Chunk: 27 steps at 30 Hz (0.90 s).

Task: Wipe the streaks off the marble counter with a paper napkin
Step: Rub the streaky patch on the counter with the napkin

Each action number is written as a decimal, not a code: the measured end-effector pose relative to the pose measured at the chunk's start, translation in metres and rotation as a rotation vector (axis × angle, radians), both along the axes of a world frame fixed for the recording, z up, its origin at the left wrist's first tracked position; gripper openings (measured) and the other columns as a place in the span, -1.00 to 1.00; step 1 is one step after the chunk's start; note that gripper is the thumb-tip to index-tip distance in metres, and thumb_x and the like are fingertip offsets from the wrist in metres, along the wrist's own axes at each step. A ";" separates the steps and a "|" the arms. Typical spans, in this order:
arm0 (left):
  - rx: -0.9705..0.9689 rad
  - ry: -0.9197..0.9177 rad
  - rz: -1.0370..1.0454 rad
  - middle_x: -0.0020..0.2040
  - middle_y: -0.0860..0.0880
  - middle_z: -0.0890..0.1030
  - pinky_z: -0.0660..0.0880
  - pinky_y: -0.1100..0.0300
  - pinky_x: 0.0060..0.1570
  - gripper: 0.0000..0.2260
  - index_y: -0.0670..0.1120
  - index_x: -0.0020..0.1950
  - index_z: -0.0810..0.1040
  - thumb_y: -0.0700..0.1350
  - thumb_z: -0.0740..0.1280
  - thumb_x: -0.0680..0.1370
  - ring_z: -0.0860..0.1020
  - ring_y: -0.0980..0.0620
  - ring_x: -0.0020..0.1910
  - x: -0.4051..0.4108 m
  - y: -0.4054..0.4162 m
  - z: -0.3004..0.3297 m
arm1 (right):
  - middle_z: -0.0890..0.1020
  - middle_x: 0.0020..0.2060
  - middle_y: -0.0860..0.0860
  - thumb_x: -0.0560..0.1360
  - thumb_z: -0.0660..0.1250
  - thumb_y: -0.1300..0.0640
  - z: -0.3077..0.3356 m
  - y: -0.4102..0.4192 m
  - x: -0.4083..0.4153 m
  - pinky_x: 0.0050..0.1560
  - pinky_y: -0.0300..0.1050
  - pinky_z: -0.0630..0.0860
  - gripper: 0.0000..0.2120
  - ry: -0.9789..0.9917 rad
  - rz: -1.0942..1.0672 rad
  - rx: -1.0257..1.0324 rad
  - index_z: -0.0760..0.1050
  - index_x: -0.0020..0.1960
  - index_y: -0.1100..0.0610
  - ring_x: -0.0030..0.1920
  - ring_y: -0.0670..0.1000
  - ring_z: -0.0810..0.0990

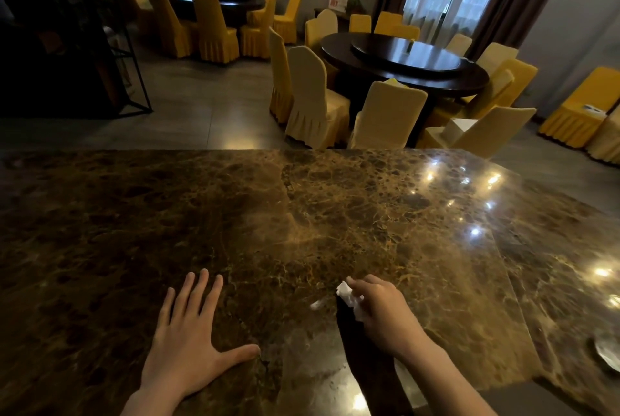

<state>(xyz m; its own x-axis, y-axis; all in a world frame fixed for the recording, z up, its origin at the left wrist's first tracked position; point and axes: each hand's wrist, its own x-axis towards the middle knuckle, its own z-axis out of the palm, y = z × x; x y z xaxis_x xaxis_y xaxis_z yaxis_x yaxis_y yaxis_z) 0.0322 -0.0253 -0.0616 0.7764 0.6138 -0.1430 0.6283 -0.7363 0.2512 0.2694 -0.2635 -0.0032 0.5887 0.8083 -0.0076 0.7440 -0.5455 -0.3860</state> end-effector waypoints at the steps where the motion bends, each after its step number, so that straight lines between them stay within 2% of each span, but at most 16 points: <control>1: -0.003 0.001 0.000 0.63 0.08 -0.43 -0.42 -0.09 0.60 0.27 0.14 0.59 -0.42 0.84 -0.07 0.14 -0.51 0.07 0.56 0.000 0.000 0.000 | 0.54 0.03 -0.01 0.59 0.27 0.22 -0.001 -0.002 0.004 -0.01 0.00 0.51 -0.62 -0.044 0.036 -0.042 0.49 0.39 0.04 0.04 0.06 0.52; 4: -0.001 0.014 -0.002 0.62 0.06 -0.44 -0.41 -0.10 0.61 0.26 0.13 0.58 -0.44 0.84 -0.09 0.14 -0.50 0.05 0.57 0.001 0.000 0.001 | 0.46 0.03 -0.03 0.56 0.33 0.16 -0.007 -0.003 0.003 0.00 -0.04 0.47 -0.70 -0.174 0.111 -0.117 0.53 0.28 -0.02 0.03 0.05 0.42; 8: -0.006 0.030 -0.007 0.61 0.06 -0.47 -0.40 -0.11 0.61 0.27 0.12 0.57 -0.46 0.84 -0.12 0.13 -0.50 0.03 0.57 0.002 0.000 0.004 | 0.39 -0.07 -0.06 0.60 0.31 0.09 -0.017 -0.004 0.000 -0.17 -0.04 0.49 -0.90 -0.211 0.118 0.005 0.56 0.09 -0.03 -0.09 0.01 0.39; 10: -0.005 0.034 -0.008 0.60 0.06 -0.48 -0.40 -0.12 0.61 0.27 0.12 0.56 -0.47 0.84 -0.13 0.12 -0.51 0.03 0.57 0.001 -0.001 0.005 | 0.39 -0.10 -0.06 0.59 0.31 0.08 -0.018 -0.004 0.004 -0.23 -0.06 0.46 -0.93 -0.227 0.088 0.035 0.57 0.01 -0.01 -0.13 0.00 0.38; 13: -0.002 0.034 -0.008 0.60 0.07 -0.49 -0.39 -0.12 0.62 0.26 0.13 0.56 -0.48 0.84 -0.13 0.12 -0.51 0.03 0.57 0.001 -0.001 0.004 | 0.40 -0.18 -0.03 0.57 0.35 0.19 -0.017 -0.002 0.020 -0.23 -0.07 0.36 -0.90 -0.215 -0.130 0.077 0.60 -0.11 0.09 -0.16 0.03 0.40; 16: 0.019 0.032 -0.007 0.61 0.06 -0.48 -0.41 -0.11 0.61 0.26 0.14 0.57 -0.47 0.84 -0.13 0.12 -0.52 0.04 0.56 0.001 -0.001 0.002 | 0.43 -0.18 -0.01 0.56 0.33 0.25 -0.013 0.017 0.018 -0.21 -0.13 0.36 -0.86 -0.164 -0.329 0.113 0.63 -0.13 0.13 -0.14 0.05 0.44; 18: 0.023 0.023 -0.005 0.62 0.06 -0.44 -0.41 -0.10 0.61 0.27 0.13 0.59 -0.44 0.84 -0.11 0.13 -0.50 0.04 0.57 0.001 0.000 0.000 | 0.39 -0.19 -0.07 0.58 0.32 0.18 -0.015 0.037 -0.006 -0.28 -0.29 0.24 -0.85 -0.117 -0.264 0.125 0.60 -0.15 0.08 -0.17 -0.04 0.37; 20: 0.020 0.015 -0.006 0.63 0.06 -0.42 -0.40 -0.10 0.61 0.27 0.13 0.59 -0.41 0.84 -0.09 0.13 -0.50 0.05 0.57 0.000 0.000 -0.001 | 0.34 -0.20 -0.11 0.57 0.33 0.15 -0.023 0.048 -0.038 -0.32 -0.28 0.17 -0.86 -0.098 -0.107 0.106 0.57 -0.16 0.07 -0.21 -0.07 0.31; 22: 0.010 0.002 0.001 0.63 0.07 -0.41 -0.41 -0.09 0.60 0.27 0.14 0.59 -0.41 0.84 -0.07 0.13 -0.49 0.06 0.57 0.001 0.000 -0.001 | 0.35 -0.20 -0.10 0.56 0.32 0.12 -0.025 0.042 -0.041 -0.26 -0.21 0.24 -0.87 -0.094 -0.036 0.087 0.57 -0.16 0.07 -0.23 -0.06 0.33; 23: 0.009 0.001 -0.001 0.63 0.07 -0.42 -0.42 -0.08 0.60 0.27 0.14 0.59 -0.42 0.84 -0.07 0.13 -0.49 0.06 0.57 0.001 -0.001 0.000 | 0.38 -0.19 -0.09 0.57 0.31 0.11 -0.023 0.037 -0.029 -0.22 -0.19 0.27 -0.85 -0.091 -0.079 0.085 0.57 -0.15 0.08 -0.22 -0.05 0.38; 27: 0.019 0.028 -0.004 0.61 0.07 -0.46 -0.42 -0.09 0.60 0.26 0.14 0.57 -0.47 0.84 -0.11 0.13 -0.52 0.05 0.56 0.001 0.000 0.001 | 0.48 -0.13 0.04 0.57 0.27 0.24 -0.012 0.032 0.013 -0.12 -0.01 0.47 -0.83 -0.104 -0.413 0.074 0.61 -0.14 0.18 -0.11 0.11 0.52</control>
<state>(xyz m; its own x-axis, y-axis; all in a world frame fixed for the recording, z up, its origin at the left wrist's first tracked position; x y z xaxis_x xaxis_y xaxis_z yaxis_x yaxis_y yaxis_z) 0.0332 -0.0255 -0.0610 0.7747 0.6136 -0.1530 0.6320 -0.7430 0.2202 0.2825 -0.2316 -0.0149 0.8577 0.5004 0.1179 0.5056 -0.7794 -0.3700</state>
